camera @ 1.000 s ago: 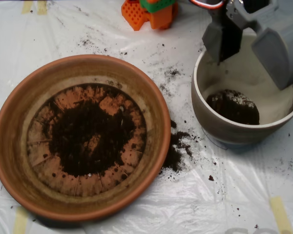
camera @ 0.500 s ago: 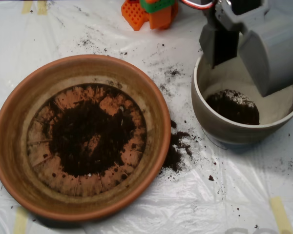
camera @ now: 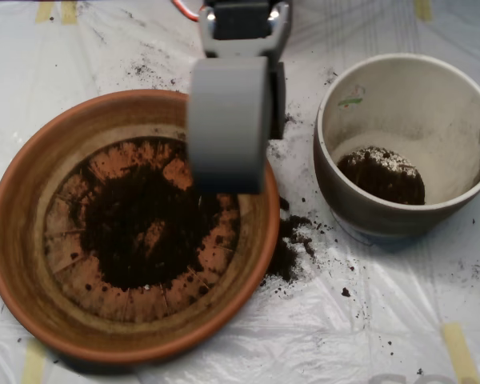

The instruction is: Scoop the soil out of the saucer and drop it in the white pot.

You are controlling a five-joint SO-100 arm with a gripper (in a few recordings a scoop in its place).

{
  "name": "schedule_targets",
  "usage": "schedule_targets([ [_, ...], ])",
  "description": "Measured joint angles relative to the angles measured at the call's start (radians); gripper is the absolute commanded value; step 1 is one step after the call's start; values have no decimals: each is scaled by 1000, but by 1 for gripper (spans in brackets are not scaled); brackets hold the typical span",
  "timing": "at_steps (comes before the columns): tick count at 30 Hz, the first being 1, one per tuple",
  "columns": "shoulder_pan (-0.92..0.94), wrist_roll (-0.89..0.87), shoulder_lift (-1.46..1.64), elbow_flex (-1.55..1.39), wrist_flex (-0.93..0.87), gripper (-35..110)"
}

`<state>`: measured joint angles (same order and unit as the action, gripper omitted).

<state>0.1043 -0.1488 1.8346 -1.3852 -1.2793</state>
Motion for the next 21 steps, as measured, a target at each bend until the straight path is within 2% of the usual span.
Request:
schedule_targets([
  [12,296,74,-117,-360,149,53],
  [21,385,109,-391,-354,135,54],
])
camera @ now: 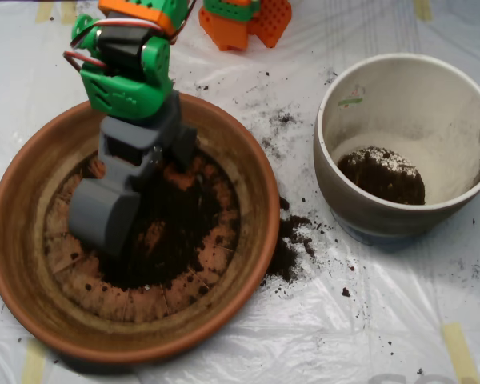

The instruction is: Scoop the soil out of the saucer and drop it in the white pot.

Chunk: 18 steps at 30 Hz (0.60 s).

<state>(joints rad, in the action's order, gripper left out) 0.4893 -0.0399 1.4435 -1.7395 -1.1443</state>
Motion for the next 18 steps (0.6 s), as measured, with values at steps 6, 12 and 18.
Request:
schedule_targets([
  [6,25,8,-176,170,-97,54],
  [12,77,5,-341,367,-160,47],
  [18,80,29,-408,449,-166,32],
])
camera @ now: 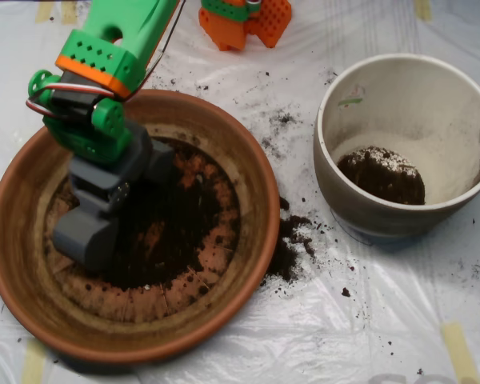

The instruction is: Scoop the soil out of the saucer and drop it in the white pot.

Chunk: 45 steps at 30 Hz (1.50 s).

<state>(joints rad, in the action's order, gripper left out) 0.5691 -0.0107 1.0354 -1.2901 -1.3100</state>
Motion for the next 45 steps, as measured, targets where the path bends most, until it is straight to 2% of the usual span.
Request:
schedule_targets([
  [3,2,-2,2,18,9,16],
  [9,9,-11,2,51,20,1],
  [22,-52,8,81,49,-69,-1],
  [33,-210,17,305,285,-236,-1],
  [37,-293,37,359,387,-296,-1],
  [45,-661,149,561,448,-393,-1],
])
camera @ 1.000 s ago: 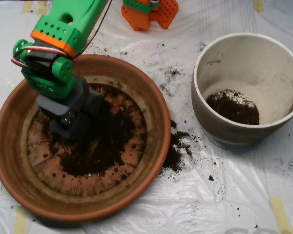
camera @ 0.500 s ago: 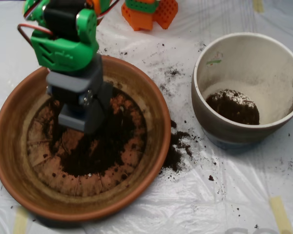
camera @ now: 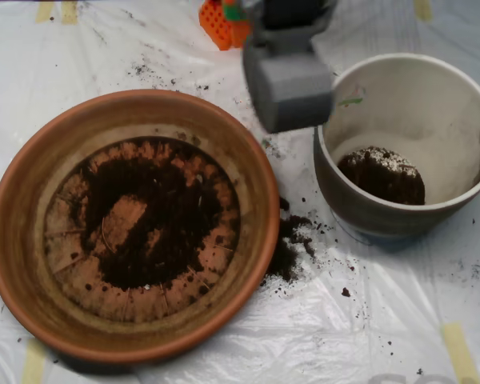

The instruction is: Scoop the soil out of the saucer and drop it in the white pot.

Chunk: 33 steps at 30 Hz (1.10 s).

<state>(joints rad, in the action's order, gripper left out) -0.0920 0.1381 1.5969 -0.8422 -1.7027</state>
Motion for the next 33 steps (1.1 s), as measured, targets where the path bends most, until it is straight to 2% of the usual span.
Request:
schedule_targets([
  [7,-207,-11,41,0,-20,-1],
  [12,-261,-8,41,-11,-20,-1],
  [18,-328,8,54,-193,26,0],
  [22,-342,5,60,-281,55,21],
  [33,-344,-9,132,-377,100,25],
])
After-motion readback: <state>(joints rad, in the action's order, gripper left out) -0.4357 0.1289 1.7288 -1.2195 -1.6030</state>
